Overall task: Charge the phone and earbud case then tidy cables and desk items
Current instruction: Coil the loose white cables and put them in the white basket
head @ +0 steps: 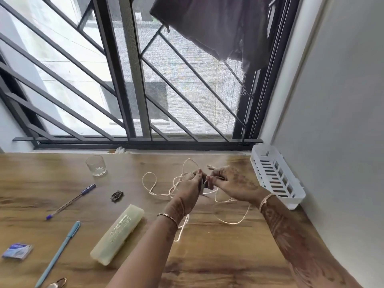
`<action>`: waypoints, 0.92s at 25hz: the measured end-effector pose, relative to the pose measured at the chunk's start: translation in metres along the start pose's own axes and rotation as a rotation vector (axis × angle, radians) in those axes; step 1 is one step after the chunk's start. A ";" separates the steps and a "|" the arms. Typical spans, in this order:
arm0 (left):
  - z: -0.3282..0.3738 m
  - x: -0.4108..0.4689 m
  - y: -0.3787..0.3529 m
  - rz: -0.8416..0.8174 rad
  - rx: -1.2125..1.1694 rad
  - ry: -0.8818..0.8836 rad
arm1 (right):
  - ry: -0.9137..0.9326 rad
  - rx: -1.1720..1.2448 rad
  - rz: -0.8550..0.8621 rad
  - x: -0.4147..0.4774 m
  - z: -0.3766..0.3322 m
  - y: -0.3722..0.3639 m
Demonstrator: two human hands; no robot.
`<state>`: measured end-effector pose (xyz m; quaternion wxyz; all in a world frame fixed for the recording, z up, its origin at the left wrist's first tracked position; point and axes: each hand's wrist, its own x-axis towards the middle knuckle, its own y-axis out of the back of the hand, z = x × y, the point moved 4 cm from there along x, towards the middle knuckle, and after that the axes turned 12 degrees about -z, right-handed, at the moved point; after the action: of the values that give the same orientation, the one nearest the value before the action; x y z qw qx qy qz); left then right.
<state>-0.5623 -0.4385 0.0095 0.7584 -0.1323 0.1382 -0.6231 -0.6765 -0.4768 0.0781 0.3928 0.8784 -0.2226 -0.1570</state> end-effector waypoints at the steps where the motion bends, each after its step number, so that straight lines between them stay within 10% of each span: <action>1: 0.001 -0.002 -0.004 -0.050 0.052 0.006 | 0.012 0.007 0.048 0.002 0.001 0.008; 11: 0.015 -0.021 -0.029 -0.308 -0.370 0.069 | -0.057 0.203 0.298 0.008 0.041 0.004; 23: 0.024 0.010 -0.015 -0.022 -0.462 -0.102 | -0.151 0.072 -0.181 -0.020 0.011 -0.029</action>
<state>-0.5653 -0.4506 0.0374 0.7073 -0.3351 0.2369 -0.5756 -0.6909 -0.4557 0.0510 0.3273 0.8941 -0.1770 -0.2493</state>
